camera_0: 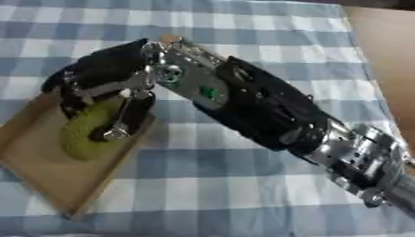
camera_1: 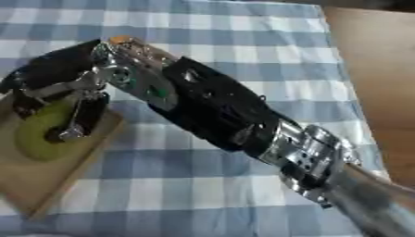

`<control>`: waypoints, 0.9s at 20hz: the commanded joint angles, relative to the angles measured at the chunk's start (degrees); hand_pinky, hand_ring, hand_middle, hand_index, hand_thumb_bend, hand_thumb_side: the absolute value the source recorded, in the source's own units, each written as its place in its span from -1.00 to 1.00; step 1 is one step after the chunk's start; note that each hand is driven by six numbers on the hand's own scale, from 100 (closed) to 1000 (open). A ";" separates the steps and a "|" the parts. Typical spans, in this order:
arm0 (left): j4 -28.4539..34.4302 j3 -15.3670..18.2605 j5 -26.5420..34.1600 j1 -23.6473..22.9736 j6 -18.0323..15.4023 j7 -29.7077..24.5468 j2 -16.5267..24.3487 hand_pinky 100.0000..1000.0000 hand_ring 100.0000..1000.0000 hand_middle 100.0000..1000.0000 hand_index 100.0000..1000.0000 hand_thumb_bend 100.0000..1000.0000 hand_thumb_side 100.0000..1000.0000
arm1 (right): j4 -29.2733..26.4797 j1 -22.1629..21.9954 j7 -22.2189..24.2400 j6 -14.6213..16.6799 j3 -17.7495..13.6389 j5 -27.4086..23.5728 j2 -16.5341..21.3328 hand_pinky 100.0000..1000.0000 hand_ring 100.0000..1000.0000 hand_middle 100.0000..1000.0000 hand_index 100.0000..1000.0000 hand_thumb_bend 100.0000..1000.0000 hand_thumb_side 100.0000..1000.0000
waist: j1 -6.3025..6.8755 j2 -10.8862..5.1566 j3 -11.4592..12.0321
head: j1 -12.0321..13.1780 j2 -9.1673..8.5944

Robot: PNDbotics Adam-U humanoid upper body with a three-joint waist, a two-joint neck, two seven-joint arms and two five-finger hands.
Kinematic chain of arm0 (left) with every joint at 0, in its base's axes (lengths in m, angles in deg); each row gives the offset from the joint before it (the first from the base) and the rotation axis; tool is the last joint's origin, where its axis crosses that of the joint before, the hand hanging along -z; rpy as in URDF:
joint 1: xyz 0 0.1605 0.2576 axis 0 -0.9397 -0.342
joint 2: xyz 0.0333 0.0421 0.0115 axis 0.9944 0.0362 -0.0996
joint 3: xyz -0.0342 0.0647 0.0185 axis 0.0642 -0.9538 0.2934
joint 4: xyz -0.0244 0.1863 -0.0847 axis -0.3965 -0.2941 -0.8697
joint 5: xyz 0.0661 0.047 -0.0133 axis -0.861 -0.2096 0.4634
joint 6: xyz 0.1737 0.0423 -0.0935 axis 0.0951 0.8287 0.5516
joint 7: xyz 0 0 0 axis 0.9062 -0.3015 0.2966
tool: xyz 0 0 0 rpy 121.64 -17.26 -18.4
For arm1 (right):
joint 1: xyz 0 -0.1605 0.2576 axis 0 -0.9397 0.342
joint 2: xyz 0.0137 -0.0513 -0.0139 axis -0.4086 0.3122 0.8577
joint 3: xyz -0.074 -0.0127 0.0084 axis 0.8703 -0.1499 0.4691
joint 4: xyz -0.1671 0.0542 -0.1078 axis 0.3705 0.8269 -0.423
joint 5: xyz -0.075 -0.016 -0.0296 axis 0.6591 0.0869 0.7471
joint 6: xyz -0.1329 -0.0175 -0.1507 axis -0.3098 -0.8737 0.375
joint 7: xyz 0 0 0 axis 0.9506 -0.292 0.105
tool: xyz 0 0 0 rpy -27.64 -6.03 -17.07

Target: Pick up objects on the table and place them in the box.

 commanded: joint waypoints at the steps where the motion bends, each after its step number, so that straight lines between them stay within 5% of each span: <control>1: 0.83 0.18 -0.18 0.47 0.19 0.01 1.03 0.14 0.21 0.16 0.53 -0.73 -0.37 | -0.10 0.89 -0.30 0.37 -0.55 2.16 0.17 0.58 1.00 0.25 0.53 -1.00 -0.64 | 0.70 -0.93 0.02 | 0.10 -0.55; 10: 0.83 0.05 -0.04 0.54 0.25 -0.26 1.01 0.14 0.21 0.16 0.53 -0.73 -0.37 | 0.72 0.51 -0.32 -1.18 -1.00 7.12 0.27 0.69 1.00 0.58 0.79 -1.00 -0.62 | 0.87 -0.98 -0.27 | 0.12 -0.55; 18: 0.83 0.11 -0.01 0.41 0.15 -0.25 1.21 0.14 0.21 0.16 0.53 -0.72 -0.38 | -4.00 2.21 0.22 -3.28 -1.77 4.88 1.80 0.72 1.00 0.64 0.82 -1.00 -0.64 | 1.13 -1.39 -0.64 | 0.24 -0.42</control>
